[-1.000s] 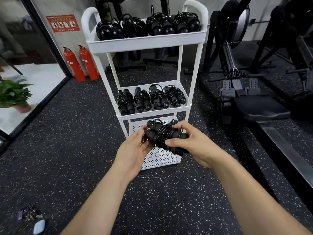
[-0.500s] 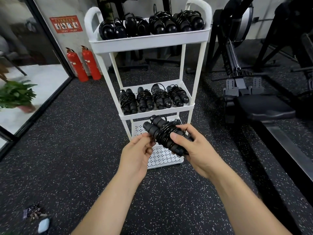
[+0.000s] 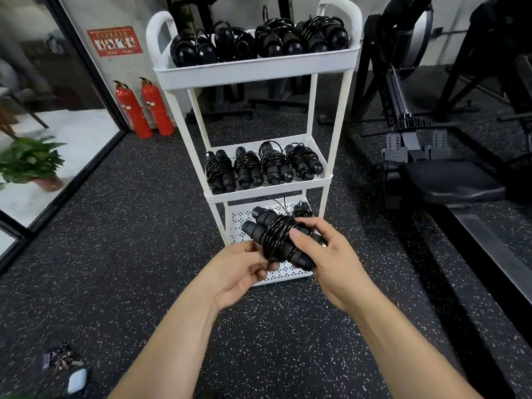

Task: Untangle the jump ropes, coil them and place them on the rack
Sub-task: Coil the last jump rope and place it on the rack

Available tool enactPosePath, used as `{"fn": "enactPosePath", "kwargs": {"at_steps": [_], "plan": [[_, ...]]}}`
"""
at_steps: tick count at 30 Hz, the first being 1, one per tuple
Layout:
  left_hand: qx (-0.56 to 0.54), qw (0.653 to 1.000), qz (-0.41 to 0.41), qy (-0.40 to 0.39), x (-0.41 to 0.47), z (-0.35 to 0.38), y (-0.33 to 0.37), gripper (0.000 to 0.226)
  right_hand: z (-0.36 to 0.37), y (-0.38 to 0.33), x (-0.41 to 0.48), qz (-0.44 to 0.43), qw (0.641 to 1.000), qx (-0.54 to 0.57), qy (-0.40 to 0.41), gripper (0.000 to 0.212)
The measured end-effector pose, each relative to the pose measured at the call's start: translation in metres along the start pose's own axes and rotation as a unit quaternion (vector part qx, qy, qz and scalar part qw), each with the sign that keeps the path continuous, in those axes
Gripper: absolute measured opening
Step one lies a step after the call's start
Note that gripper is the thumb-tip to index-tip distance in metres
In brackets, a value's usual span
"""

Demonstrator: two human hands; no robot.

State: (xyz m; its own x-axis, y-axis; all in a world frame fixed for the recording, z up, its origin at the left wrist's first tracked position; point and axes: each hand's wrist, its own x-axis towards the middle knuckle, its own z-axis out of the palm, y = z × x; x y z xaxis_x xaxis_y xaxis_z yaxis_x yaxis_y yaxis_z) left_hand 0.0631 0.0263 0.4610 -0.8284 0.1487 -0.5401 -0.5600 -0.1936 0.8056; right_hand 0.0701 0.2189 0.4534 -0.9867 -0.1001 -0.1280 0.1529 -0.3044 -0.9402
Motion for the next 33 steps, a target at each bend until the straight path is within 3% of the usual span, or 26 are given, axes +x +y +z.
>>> {"fn": "enactPosePath", "kwargs": {"at_steps": [4,9,12,16,19,22,26,31,33], "plan": [[-0.042,0.999,0.015,0.023,0.002,0.006,0.0,0.027,0.005,0.011,0.005,-0.032,0.999,-0.005,0.031,0.021],[0.113,0.971,0.151,0.144,0.004,0.018,-0.009,0.024,-0.004,0.01,0.021,0.006,0.997,-0.083,0.002,0.048],[0.147,0.961,0.161,0.171,0.013,0.011,-0.011,0.02,-0.012,0.007,0.029,0.028,0.992,-0.115,-0.031,0.05],[0.203,0.968,0.106,0.101,0.027,-0.006,-0.017,0.064,-0.031,-0.001,0.05,0.077,0.987,-0.123,-0.062,0.041],[0.311,0.941,0.106,0.082,0.035,-0.01,-0.021,0.077,-0.039,-0.001,0.07,0.098,0.979,-0.16,-0.075,0.027],[0.386,0.91,0.144,0.039,0.046,-0.015,-0.01,0.089,-0.044,0.002,0.092,0.131,0.964,-0.215,-0.088,0.047],[0.519,0.846,0.117,-0.04,0.075,-0.009,0.006,0.099,-0.041,0.013,0.12,0.159,0.946,-0.265,-0.1,0.064],[0.611,0.783,0.114,-0.002,0.129,0.0,0.012,0.081,-0.036,0.03,0.156,0.118,0.938,-0.32,-0.065,0.062],[0.624,0.777,0.09,0.002,0.152,-0.001,0.009,0.082,-0.037,0.04,0.17,0.098,0.929,-0.351,-0.069,0.057]]}}
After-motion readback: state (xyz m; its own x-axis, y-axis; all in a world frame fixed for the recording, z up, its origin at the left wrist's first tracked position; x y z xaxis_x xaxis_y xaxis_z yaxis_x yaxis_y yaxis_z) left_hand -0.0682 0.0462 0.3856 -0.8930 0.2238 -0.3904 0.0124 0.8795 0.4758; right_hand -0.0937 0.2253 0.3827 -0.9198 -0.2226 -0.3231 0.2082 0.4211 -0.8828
